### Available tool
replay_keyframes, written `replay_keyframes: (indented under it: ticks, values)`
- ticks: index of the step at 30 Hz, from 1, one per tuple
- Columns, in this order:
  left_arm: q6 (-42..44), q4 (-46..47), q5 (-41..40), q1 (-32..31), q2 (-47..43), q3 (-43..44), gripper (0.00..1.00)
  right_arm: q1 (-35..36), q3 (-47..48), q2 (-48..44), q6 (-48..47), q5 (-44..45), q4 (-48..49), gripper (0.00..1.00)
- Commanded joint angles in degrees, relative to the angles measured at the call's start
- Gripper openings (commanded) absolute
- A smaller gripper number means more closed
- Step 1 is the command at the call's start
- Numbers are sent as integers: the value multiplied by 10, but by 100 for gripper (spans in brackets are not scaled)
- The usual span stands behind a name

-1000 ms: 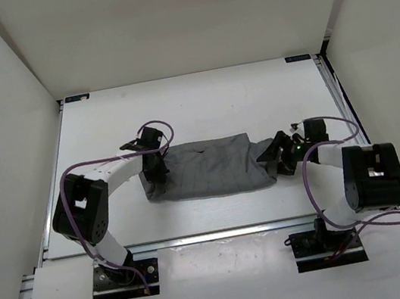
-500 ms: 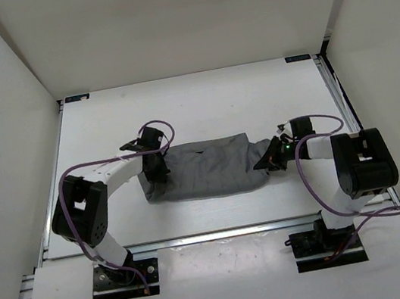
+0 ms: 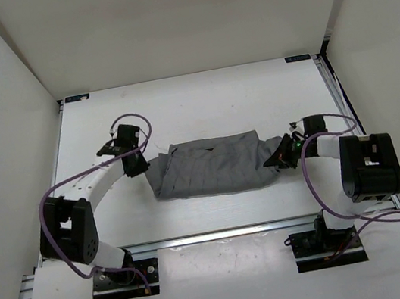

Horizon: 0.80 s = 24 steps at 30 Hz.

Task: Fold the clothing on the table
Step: Fold the skirt

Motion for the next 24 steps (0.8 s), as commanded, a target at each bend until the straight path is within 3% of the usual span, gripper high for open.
replay_keyframes:
  ticks: [1,9,13,24]
  values:
    - [0,18,-16,-11,1,-43,27,-7,26,-12,-24,-5,-25,0]
    - [-20,64,-25,-25,50,-53,27,-6,15,-24,-42,-7,-54,0]
    - [-43,94,12,-29,68,-64,27,-13,11,-35,-47,4,-59,0]
    - [-91,120,71,-153,114,-49,24,-128,33,-72,-104,17,-137,0]
